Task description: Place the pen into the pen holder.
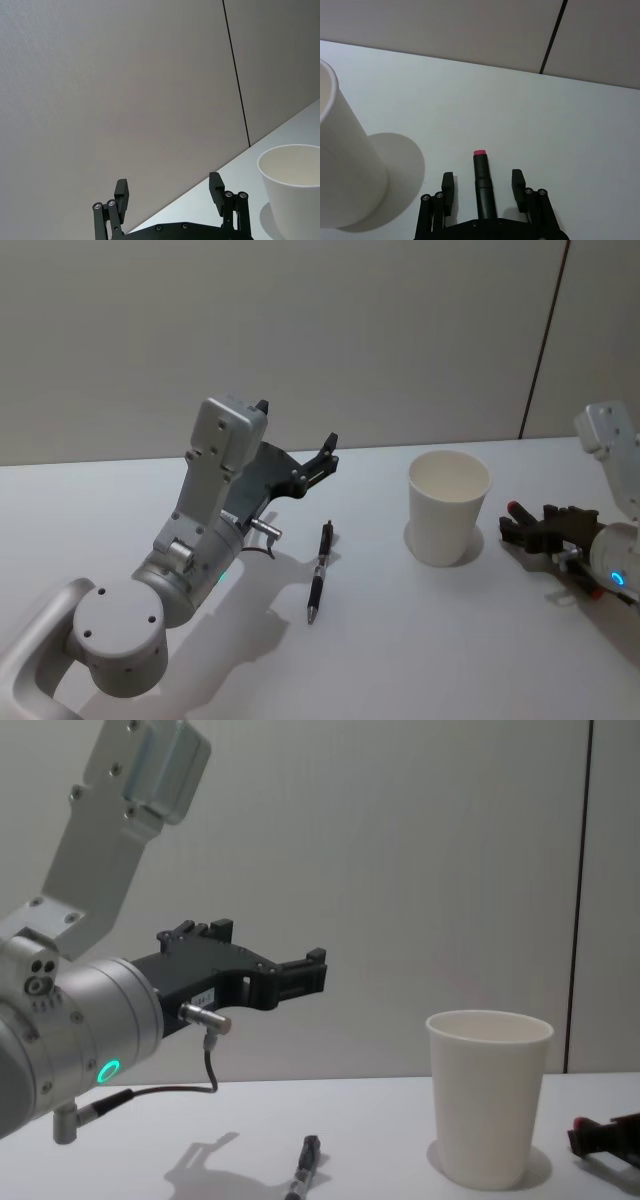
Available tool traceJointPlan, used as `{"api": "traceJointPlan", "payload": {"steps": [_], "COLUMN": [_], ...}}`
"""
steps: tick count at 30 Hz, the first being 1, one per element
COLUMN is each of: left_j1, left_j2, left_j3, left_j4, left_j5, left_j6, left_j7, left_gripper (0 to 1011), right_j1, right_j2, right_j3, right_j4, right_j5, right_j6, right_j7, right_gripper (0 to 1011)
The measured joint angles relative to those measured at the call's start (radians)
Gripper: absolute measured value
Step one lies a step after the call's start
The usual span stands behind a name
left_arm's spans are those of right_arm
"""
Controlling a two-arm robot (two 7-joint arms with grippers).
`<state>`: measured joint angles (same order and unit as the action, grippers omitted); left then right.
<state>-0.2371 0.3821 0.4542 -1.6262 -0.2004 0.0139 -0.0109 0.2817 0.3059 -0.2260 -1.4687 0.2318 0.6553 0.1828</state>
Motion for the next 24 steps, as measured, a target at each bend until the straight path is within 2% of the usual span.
{"api": "traceJointPlan", "payload": {"steps": [24], "left_j1": [0.000], "left_j2": [0.000], "left_j3": [0.000], "left_j4": [0.000], "left_j5": [0.000], "left_j6": [0.000], "left_j7": [0.000], "left_gripper": [1001], "right_j1": [0.000], "right_j2": [0.000], "right_j3": [0.000], "right_j4": [0.001], "right_j5": [-0.001], "right_j6": [0.000], "right_j7": [-0.001], "right_gripper": [560]}}
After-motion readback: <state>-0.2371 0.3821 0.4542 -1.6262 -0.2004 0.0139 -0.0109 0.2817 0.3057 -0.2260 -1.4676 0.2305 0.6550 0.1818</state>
